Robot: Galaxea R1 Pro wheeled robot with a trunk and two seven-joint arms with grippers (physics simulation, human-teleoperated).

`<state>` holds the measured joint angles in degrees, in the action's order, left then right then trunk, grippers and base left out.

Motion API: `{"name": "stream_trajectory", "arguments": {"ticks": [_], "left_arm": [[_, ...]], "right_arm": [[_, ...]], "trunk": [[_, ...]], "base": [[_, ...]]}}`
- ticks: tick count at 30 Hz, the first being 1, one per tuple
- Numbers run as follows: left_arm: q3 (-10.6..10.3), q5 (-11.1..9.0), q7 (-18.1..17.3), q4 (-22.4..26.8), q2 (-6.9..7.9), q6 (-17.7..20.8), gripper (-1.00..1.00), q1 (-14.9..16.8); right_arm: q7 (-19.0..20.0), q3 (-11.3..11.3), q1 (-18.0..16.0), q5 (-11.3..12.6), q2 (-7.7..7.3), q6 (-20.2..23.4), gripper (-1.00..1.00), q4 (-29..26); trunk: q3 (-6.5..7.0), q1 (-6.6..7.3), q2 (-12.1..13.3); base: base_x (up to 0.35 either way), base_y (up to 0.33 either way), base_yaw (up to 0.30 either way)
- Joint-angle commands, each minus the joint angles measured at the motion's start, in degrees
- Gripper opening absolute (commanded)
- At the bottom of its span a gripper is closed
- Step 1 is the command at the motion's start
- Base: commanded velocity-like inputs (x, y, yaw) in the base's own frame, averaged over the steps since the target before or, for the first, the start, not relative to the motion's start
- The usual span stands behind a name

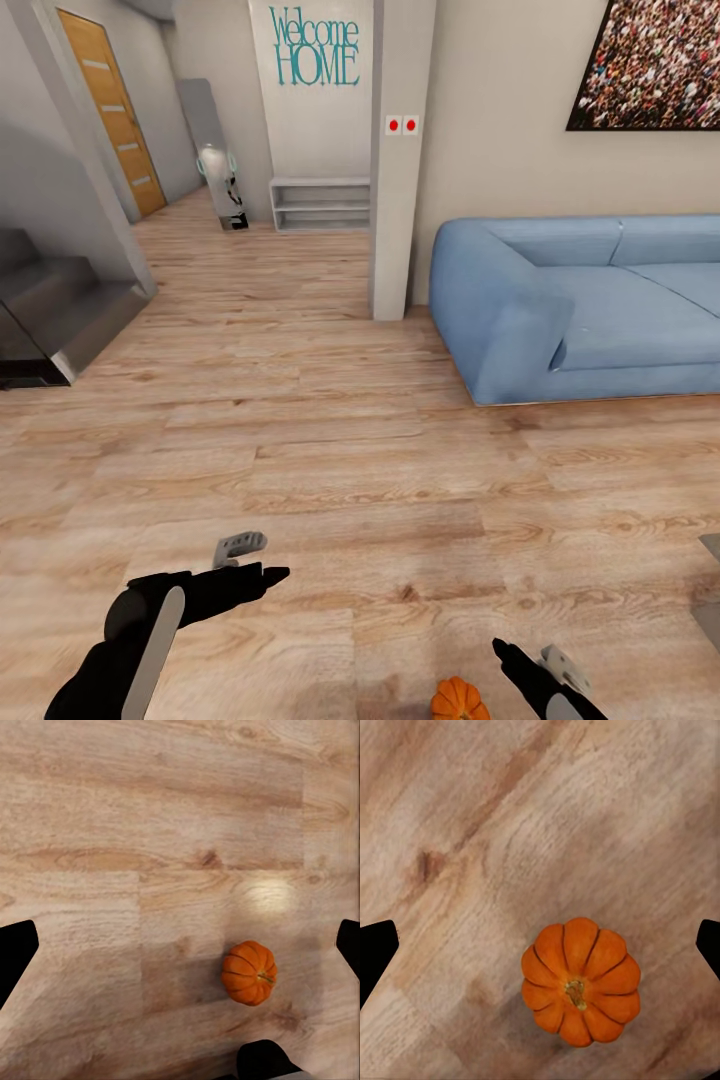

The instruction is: Place each of the two pumpkins and all three candles from the living room inside a cabinet in the living room (use any cabinet), then make sure every cabinet is closed, and position the cauldron so it is next to a table in the living room.

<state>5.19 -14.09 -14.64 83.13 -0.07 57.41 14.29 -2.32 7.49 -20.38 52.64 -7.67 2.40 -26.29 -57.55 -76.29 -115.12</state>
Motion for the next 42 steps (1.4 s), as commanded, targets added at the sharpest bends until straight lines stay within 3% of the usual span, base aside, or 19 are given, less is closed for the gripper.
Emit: {"name": "stream_trajectory", "arguments": {"ticks": [1, 7, 8, 11, 17, 29, 34, 39, 42], "left_arm": [[0.08, 0.21, -0.38, 0.03, -0.01, 0.26, 1.00, 0.03], [0.12, 0.20, -0.44, 0.03, 0.04, 0.32, 1.00, 0.03], [0.17, 0.20, -0.45, 0.03, 0.05, 0.33, 1.00, 0.03], [1.44, -0.16, -0.47, 0.03, 0.07, 0.44, 1.00, 0.03], [3.70, -1.59, -0.47, 0.24, 0.07, 2.04, 1.00, 0.03], [4.25, -1.90, -0.47, 0.44, 0.12, 2.43, 1.00, 0.03], [4.62, -1.99, -0.47, 0.49, 0.22, 2.43, 1.00, 0.03], [5.32, -5.20, -0.47, 0.54, 0.25, 2.44, 1.00, 0.03], [5.40, -5.82, -0.47, 0.55, 0.25, 2.44, 1.00, 0.03]], "right_arm": [[0.09, 0.34, -0.01, 0.36, -0.09, 0.12, 1.00, -0.04], [2.01, 0.27, -0.02, 0.54, -1.39, 0.19, 1.00, 0.72], [8.51, 0.21, -0.01, 0.57, -1.91, 0.21, 1.00, 1.53], [11.15, -0.16, -0.07, 0.78, -2.85, 0.32, 1.00, 3.19], [12.80, -0.40, -0.10, 1.23, -3.83, 0.48, 1.00, 3.90], [13.08, -0.54, -0.08, 1.24, -3.95, 0.42, 1.00, 3.89], [16.57, -1.64, -0.08, 1.24, -4.14, 0.45, 1.00, 3.88], [19.96, -3.37, -0.03, 1.28, -5.11, 0.56, 1.00, 4.02], [20.25, -4.32, -0.02, 1.36, -5.34, 0.77, 1.00, 4.05]], "trunk": [[-0.04, 0.01, -0.02], [-0.76, -0.87, -1.62], [-0.94, -1.09, -2.02], [-1.48, -1.75, -3.23], [-2.56, -3.07, -5.63], [-4.71, -5.70, -10.45], [-5.61, -6.80, -12.45], [-6.51, -7.90, -14.46], [-7.04, -8.56, -15.66]], "base": [[0.000, 0.000, 0.000], [0.000, 0.000, 0.000], [0.000, 0.000, 0.000], [0.000, 0.000, 0.000], [0.000, 0.000, 0.000], [0.000, 0.000, 0.000], [0.000, 0.000, 0.000], [0.000, 0.000, 0.000], [0.000, 0.000, 0.000]]}}
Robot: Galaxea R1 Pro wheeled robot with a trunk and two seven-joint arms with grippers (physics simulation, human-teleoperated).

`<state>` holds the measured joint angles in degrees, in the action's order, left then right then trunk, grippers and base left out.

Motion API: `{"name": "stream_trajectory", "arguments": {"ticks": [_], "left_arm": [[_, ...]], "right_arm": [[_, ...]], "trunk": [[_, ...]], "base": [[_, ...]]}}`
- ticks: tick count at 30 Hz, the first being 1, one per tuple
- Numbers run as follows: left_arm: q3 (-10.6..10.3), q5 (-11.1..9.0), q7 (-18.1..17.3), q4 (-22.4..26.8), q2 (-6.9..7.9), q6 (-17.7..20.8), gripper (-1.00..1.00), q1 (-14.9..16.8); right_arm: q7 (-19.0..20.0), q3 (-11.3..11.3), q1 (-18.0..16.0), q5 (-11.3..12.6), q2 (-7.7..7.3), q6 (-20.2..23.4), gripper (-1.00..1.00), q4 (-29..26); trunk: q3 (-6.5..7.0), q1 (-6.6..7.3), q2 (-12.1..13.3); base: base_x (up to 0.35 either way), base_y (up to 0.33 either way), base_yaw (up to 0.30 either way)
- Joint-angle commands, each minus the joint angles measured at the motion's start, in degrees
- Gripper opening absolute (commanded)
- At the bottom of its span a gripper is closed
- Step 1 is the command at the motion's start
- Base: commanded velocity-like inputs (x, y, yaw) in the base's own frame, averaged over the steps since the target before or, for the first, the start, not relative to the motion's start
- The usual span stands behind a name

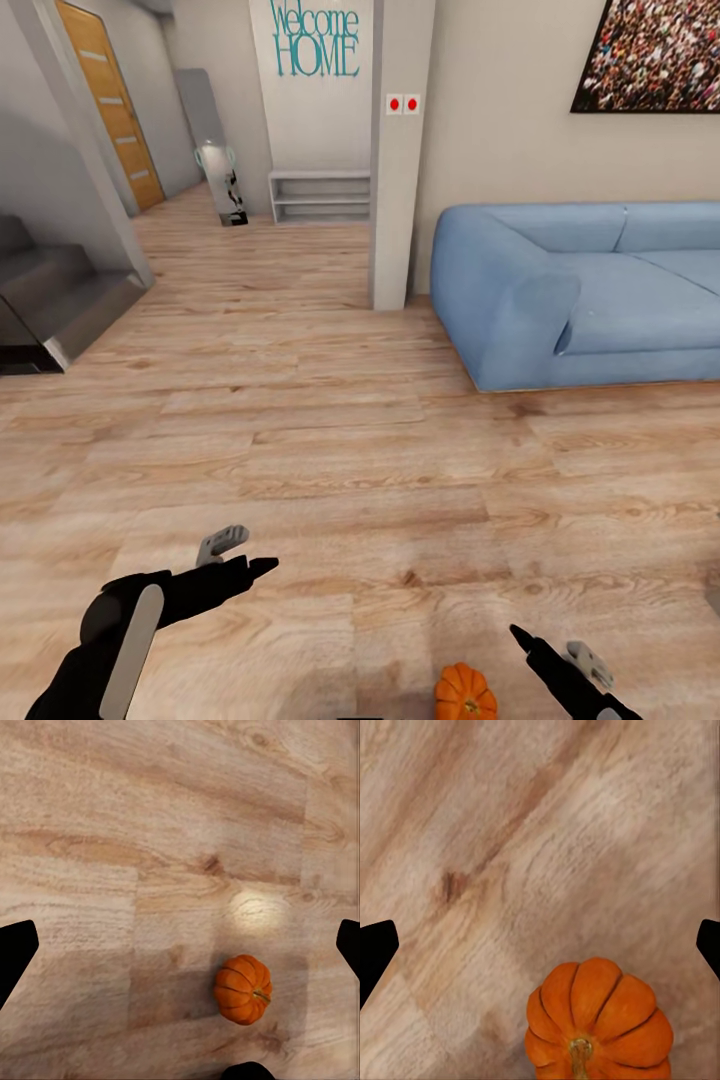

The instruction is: Place each of the two pumpkins and all three candles from the living room inside a cabinet in the living room (use any cabinet), then make sure every cabinet is closed, and position the cauldron so it is next to a table in the living room.

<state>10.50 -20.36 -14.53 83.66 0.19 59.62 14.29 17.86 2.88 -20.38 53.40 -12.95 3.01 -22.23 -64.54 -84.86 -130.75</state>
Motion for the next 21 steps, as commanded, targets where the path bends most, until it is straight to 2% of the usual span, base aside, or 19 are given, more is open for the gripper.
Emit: {"name": "stream_trajectory", "arguments": {"ticks": [1, 5, 8, 11, 13, 16, 17, 19, 21], "left_arm": [[0.10, 0.41, -0.59, 0.02, -0.02, 0.24, 1.00, 0.04], [0.13, 0.19, -0.59, 0.03, -0.02, 0.24, 1.00, 0.04], [0.14, -0.16, -0.59, 0.02, -0.02, 0.24, 1.00, 0.04], [0.22, -1.68, -0.59, 0.05, 0.50, 0.27, 1.00, 0.04], [0.28, -4.20, -0.59, 0.03, 2.12, 0.30, 1.00, 0.04], [0.12, -10.81, -0.59, 0.02, 5.49, 0.32, 1.00, 0.04], [-0.13, -13.73, -0.59, 0.01, 6.95, 0.32, 1.00, 0.04], [-0.36, -16.27, -0.59, -0.01, 8.18, 0.32, 1.00, 0.04], [-0.44, -16.88, -0.59, -0.01, 8.47, 0.32, 1.00, 0.04]], "right_arm": [[0.15, 0.18, -0.02, 0.60, -0.08, 0.37, 1.00, -0.01], [3.07, -0.89, -0.05, 0.52, -0.67, 5.85, 1.00, 0.05], [4.47, -2.76, -0.02, 0.49, -1.42, 7.56, 1.00, 0.20], [4.88, -4.04, -0.02, 0.54, -1.95, 8.37, 1.00, 1.26], [5.48, -4.81, -0.04, 0.60, -2.58, 9.68, 1.00, 2.26], [7.20, -7.20, -0.04, 0.58, -3.11, 12.83, 1.00, 2.90], [7.64, -8.67, -0.04, 0.54, -3.21, 13.99, 1.00, 3.02], [7.93, -10.01, -0.02, 0.50, -3.27, 15.58, 1.00, 3.13], [8.00, -10.35, -0.03, 0.49, -3.29, 16.64, 1.00, 3.14]], "trunk": [[-0.23, -0.22, -0.43], [-0.95, -1.09, -2.04], [-1.48, -1.75, -3.24], [-2.02, -2.41, -4.44], [-2.38, -2.85, -5.25], [-2.92, -3.51, -6.45], [-3.10, -3.73, -6.85], [-3.46, -4.17, -7.65], [-3.82, -4.61, -8.45]], "base": [[0.000, 0.000, 0.000], [0.000, 0.000, 0.000], [0.000, 0.000, 0.000], [0.000, 0.000, 0.000], [0.000, 0.000, 0.000], [0.000, 0.000, 0.000], [0.000, 0.000, 0.000], [0.000, 0.000, 0.000], [0.000, 0.000, 0.000]]}}
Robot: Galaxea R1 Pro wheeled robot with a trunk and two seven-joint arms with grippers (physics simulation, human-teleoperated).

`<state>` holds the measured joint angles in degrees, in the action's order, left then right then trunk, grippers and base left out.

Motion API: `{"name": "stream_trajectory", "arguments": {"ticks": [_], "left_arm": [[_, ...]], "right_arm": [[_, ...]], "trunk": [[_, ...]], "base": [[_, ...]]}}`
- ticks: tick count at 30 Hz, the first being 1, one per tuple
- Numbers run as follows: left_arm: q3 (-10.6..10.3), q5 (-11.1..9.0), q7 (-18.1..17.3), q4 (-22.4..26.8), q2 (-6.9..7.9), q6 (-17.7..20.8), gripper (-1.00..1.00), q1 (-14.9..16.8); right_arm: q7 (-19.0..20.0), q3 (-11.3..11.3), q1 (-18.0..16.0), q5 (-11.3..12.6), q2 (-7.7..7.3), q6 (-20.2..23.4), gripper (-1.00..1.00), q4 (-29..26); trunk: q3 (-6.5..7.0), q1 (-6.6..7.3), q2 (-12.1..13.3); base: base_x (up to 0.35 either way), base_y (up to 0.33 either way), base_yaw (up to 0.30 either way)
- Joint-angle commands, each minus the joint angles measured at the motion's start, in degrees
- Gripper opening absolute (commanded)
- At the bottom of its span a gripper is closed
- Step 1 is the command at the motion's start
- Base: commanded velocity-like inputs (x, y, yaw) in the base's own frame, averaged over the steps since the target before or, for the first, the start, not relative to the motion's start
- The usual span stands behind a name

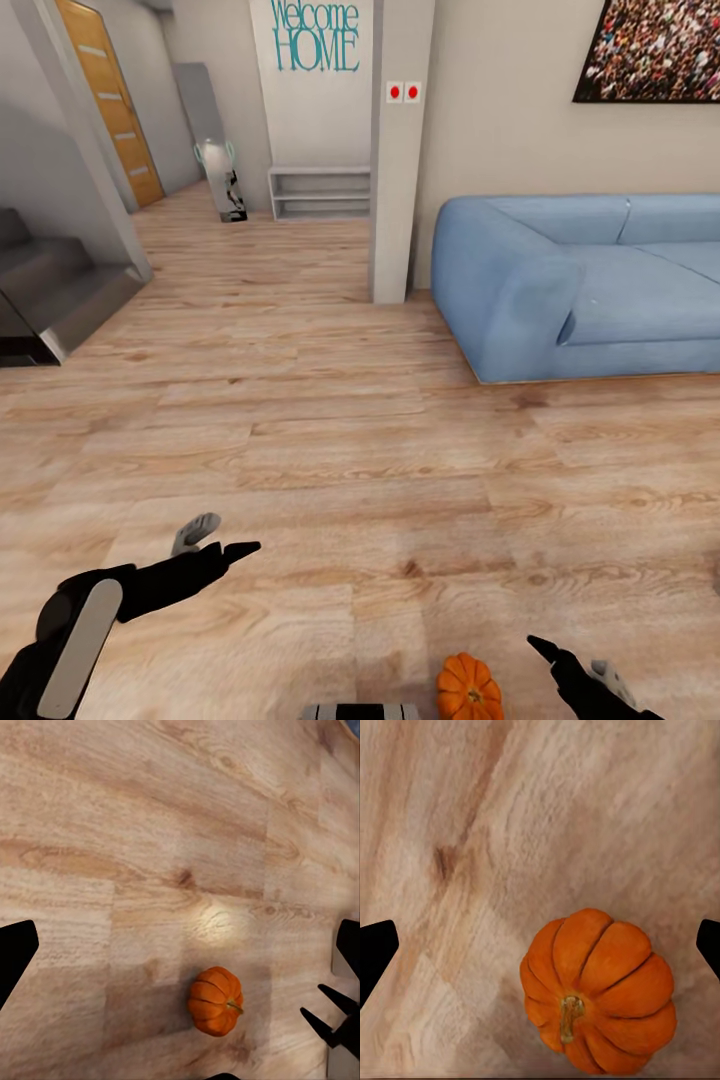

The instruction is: Place each of the two pumpkins and all three candles from the living room inside a cabinet in the living room (use any cabinet), then make sure every cabinet is closed, and position the cauldron so it is next to a table in the living room.

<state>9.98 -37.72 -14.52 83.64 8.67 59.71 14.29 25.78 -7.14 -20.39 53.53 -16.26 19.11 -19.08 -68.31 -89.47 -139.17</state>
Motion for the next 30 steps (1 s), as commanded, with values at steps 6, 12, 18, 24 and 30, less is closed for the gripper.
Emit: {"name": "stream_trajectory", "arguments": {"ticks": [6, 12, 18, 24, 30], "left_arm": [[-0.20, -0.16, -0.60, 0.03, 0.21, 0.24, 1.00, 0.03], [-1.64, -0.24, -0.60, 0.02, 0.21, 0.24, 1.00, 0.03], [-2.08, -0.25, -0.60, 0.02, 0.21, 0.24, 1.00, 0.03], [-2.15, -0.27, -0.60, -0.03, 0.14, 0.24, 1.00, 0.03], [-2.15, -0.33, -0.60, -0.03, 0.12, 0.24, 1.00, 0.03]], "right_arm": [[0.15, -0.72, -0.02, 0.41, 0.00, 2.33, 1.00, 0.00], [0.15, -0.78, -0.03, 0.40, 0.17, 2.44, 1.00, -0.06], [0.23, -0.79, -0.05, 0.29, 0.70, 1.88, 1.00, -0.37], [0.14, -0.77, -0.03, 0.29, 0.85, -1.07, 1.00, -0.52], [0.34, -0.77, -0.02, 0.39, 0.53, -1.16, 1.00, -0.49]], "trunk": [[-1.12, -1.31, -2.44], [-2.28, -2.25, -4.09], [-3.61, -2.41, -4.17], [-4.94, -2.56, -4.25], [-6.27, -2.72, -4.33]], "base": [[0.000, 0.000, 0.000], [0.000, 0.000, 0.000], [0.000, 0.000, 0.000], [0.000, 0.000, 0.000], [0.000, 0.000, 0.000]]}}
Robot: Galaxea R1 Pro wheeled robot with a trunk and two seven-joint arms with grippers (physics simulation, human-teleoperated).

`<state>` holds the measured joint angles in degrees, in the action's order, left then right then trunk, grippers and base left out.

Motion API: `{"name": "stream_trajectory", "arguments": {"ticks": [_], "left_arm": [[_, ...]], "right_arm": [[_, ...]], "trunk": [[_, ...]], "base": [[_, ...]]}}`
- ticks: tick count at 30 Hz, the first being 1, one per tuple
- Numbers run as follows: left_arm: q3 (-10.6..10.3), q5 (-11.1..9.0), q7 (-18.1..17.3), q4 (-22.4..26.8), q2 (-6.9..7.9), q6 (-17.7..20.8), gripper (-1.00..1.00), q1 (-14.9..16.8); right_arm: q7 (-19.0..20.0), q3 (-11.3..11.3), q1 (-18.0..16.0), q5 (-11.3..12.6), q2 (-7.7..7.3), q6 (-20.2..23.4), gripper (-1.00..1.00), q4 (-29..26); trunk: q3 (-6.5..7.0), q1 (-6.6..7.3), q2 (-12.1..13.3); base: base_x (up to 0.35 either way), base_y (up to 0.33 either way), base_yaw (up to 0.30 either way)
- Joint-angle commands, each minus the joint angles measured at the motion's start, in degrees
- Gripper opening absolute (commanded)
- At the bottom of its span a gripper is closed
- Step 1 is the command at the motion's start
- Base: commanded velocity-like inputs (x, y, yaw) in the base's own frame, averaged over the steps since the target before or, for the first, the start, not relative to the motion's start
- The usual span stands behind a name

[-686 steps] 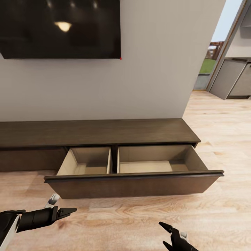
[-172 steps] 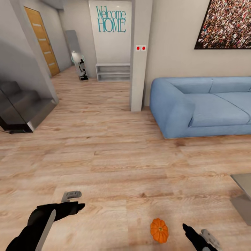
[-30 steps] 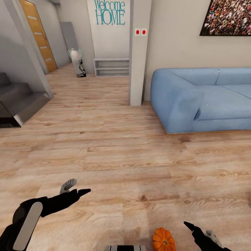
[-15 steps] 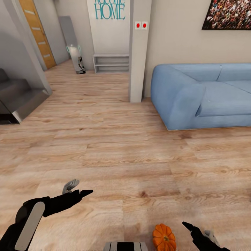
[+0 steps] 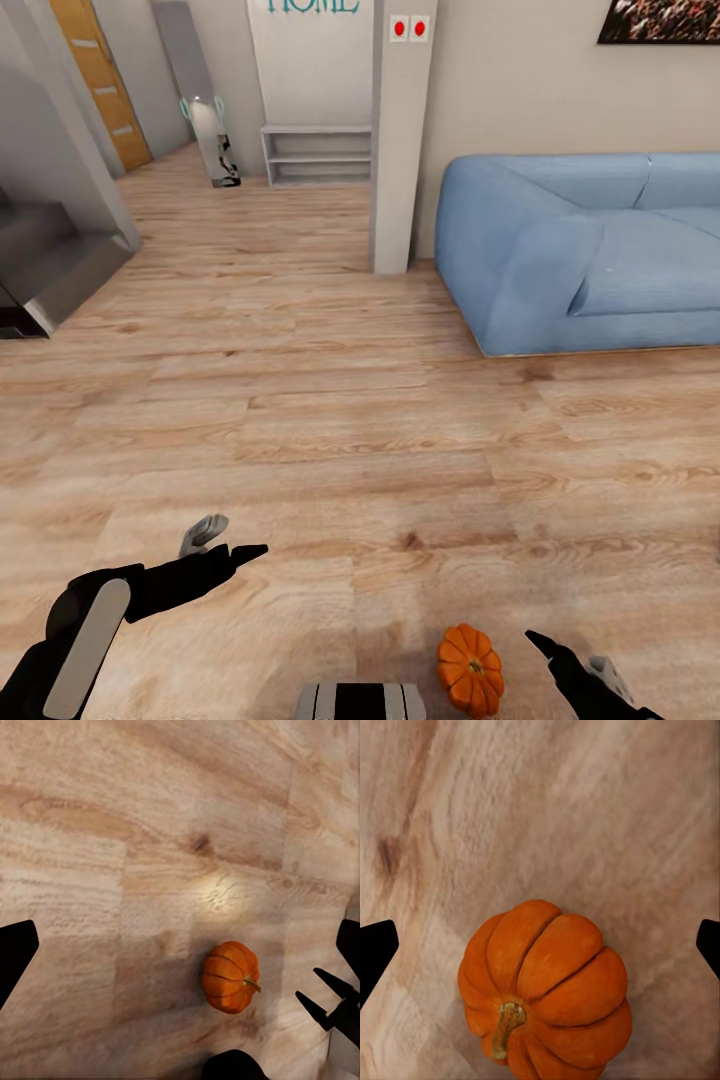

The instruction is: Place each of the two pumpkins and all three candles from the living room inside a cabinet in the living room (use any cabinet), then make sure every cabinet is closed, and position the cauldron so it is next to a table in the living room.

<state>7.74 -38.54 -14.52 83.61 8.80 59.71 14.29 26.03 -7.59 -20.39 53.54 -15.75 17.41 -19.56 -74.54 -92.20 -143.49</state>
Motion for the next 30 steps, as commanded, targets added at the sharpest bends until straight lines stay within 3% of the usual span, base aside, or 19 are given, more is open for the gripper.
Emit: {"name": "stream_trajectory", "arguments": {"ticks": [1, 4, 12, 30], "left_arm": [[0.08, 0.49, -0.60, 0.01, -0.01, 0.23, 1.00, 0.03], [0.08, 0.48, -0.60, 0.02, -0.01, 0.23, 1.00, 0.03], [0.02, 0.50, -0.60, -0.22, -0.18, 0.23, 1.00, 0.03], [0.00, 0.53, -0.60, -0.28, -0.14, 0.23, 1.00, 0.03]], "right_arm": [[0.13, -0.32, -0.01, 0.35, 0.02, 0.47, 1.00, -0.06], [0.97, -0.28, -0.01, 0.34, 0.07, 0.45, 1.00, -0.05], [9.02, -0.15, -0.01, -0.12, -0.08, 0.43, 1.00, 0.38], [10.17, -0.02, 0.00, -0.18, -0.33, 0.26, 1.00, 0.49]], "trunk": [[-0.27, -0.01, -0.03], [-0.93, -0.09, -0.07], [-2.70, -0.30, -0.18], [-6.69, -0.76, -0.42]], "base": [[0.000, 0.000, 0.000], [0.000, 0.000, 0.000], [0.000, 0.000, 0.000], [0.000, 0.000, 0.000]]}}
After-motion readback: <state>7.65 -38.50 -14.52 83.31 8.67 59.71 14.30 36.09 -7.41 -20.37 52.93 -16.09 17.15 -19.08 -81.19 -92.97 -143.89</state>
